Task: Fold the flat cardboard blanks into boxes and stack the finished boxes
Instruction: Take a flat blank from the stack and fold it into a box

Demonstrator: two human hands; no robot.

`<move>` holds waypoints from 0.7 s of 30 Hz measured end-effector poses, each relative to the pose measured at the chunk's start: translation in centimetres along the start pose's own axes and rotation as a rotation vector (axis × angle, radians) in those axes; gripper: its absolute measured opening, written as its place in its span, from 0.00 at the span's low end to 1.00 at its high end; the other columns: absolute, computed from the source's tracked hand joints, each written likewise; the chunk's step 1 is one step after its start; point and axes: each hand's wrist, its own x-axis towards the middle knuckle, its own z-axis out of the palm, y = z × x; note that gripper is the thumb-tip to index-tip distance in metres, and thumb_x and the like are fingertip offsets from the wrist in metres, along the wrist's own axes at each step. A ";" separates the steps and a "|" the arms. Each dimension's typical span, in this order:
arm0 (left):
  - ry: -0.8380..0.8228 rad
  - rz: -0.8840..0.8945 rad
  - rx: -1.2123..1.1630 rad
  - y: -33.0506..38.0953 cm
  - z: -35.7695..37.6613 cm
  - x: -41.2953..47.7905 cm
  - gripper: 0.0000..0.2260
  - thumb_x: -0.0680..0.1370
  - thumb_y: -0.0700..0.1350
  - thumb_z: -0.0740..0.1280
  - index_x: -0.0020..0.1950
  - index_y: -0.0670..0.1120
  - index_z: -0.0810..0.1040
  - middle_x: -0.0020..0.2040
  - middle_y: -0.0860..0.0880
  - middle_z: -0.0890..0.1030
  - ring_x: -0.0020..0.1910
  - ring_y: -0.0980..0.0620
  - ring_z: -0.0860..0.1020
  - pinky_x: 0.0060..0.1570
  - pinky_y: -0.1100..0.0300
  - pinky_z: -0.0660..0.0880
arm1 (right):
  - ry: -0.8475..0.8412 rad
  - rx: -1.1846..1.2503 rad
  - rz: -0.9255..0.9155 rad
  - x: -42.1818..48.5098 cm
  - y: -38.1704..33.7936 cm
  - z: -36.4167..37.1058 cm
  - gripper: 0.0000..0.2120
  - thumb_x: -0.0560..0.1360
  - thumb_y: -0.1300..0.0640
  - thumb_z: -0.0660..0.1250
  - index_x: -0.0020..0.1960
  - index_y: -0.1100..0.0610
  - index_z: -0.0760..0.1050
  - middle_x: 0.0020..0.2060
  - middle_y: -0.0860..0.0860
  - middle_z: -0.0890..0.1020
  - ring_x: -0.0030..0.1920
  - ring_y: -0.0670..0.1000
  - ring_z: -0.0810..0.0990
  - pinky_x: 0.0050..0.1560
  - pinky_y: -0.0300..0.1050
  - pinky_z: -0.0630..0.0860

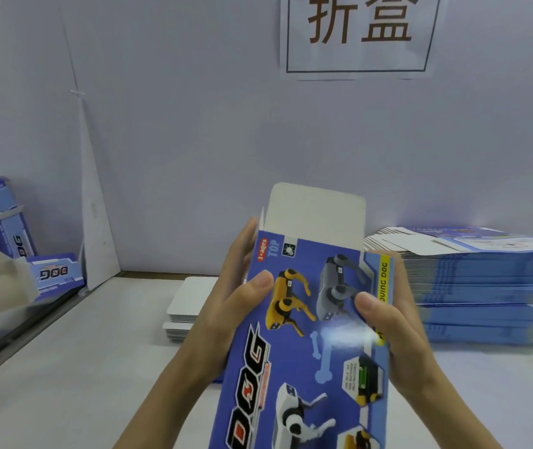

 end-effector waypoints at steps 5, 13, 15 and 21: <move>-0.067 0.107 -0.005 -0.9 -0.5 -1.3 0.38 0.60 0.61 0.79 0.67 0.63 0.69 0.60 0.50 0.81 0.48 0.48 0.84 0.36 0.59 0.80 | -0.017 0.038 0.122 0.0 -0.2 -0.2 0.16 0.65 0.50 0.67 0.52 0.44 0.79 0.45 0.47 0.85 0.44 0.48 0.85 0.41 0.38 0.80; 0.007 0.221 -0.031 -1.5 -0.7 -1.4 0.24 0.63 0.47 0.69 0.59 0.54 0.76 0.59 0.45 0.80 0.46 0.44 0.83 0.36 0.54 0.80 | -0.075 0.092 0.097 -0.1 0.2 0.2 0.14 0.68 0.52 0.66 0.53 0.45 0.78 0.47 0.51 0.84 0.45 0.52 0.84 0.43 0.43 0.80; -0.038 0.224 -0.053 -1.5 -0.4 -1.5 0.17 0.64 0.46 0.68 0.53 0.50 0.79 0.52 0.44 0.82 0.41 0.45 0.83 0.35 0.54 0.80 | -0.072 0.122 0.092 0.0 0.3 0.1 0.14 0.68 0.53 0.66 0.52 0.45 0.79 0.46 0.51 0.84 0.44 0.52 0.84 0.42 0.43 0.80; 0.103 0.198 -0.018 -1.1 0.2 -1.6 0.14 0.61 0.48 0.68 0.29 0.44 0.64 0.27 0.36 0.60 0.23 0.47 0.66 0.26 0.59 0.67 | -0.111 0.119 0.080 0.5 -0.1 0.0 0.13 0.67 0.54 0.65 0.52 0.46 0.77 0.42 0.46 0.83 0.40 0.46 0.83 0.38 0.38 0.79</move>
